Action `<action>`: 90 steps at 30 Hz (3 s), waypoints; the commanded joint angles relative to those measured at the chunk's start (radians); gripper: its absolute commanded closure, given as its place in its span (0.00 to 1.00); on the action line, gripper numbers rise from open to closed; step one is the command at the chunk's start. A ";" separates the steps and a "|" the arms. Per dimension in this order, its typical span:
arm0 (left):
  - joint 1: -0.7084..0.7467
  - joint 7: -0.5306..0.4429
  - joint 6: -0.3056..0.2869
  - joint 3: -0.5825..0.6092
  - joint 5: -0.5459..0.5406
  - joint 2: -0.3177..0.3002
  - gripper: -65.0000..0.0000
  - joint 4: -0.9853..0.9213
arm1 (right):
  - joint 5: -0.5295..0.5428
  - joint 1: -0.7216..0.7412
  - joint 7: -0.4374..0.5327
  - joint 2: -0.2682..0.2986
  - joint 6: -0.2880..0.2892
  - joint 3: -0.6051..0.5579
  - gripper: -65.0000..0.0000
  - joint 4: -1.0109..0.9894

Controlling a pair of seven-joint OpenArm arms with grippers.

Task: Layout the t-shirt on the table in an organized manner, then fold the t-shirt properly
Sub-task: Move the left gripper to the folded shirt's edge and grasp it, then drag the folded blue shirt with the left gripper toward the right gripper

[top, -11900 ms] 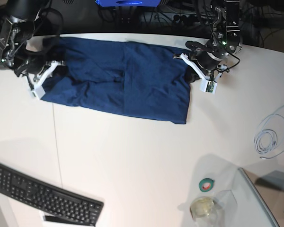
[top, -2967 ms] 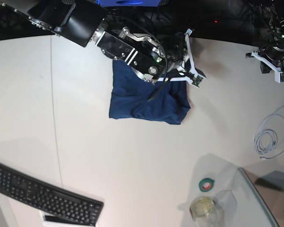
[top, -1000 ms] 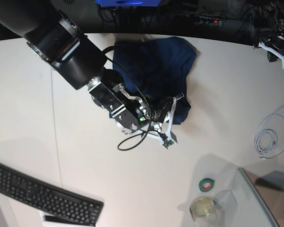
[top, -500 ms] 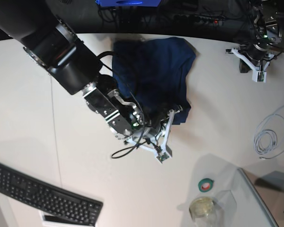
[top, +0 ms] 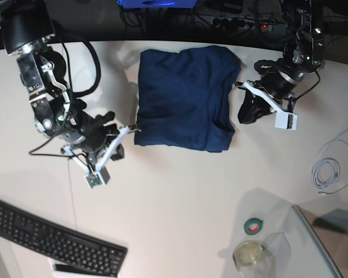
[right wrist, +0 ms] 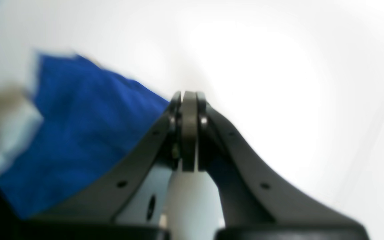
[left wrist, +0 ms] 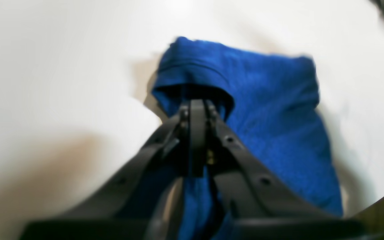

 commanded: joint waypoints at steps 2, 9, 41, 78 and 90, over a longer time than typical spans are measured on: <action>-0.005 -0.022 -0.007 0.028 -0.071 -0.026 0.48 0.010 | 0.007 0.001 0.024 0.015 0.004 0.015 1.00 0.003; -0.106 -0.026 -0.007 0.203 -0.088 -0.046 0.09 -0.133 | 0.004 -0.051 0.026 0.038 0.004 0.013 1.00 -0.003; -0.428 0.144 -0.007 0.542 -0.082 -0.227 1.00 -0.328 | 0.007 -0.194 0.082 0.058 0.005 0.326 1.00 -0.054; -0.815 -0.356 -0.007 1.237 1.132 0.069 1.00 -0.584 | 0.007 -0.290 0.082 0.041 -0.004 0.340 1.00 -0.058; -0.896 -0.407 -0.007 1.242 1.113 0.178 1.00 -0.705 | 0.002 -0.287 0.081 -0.021 -0.004 0.355 1.00 -0.094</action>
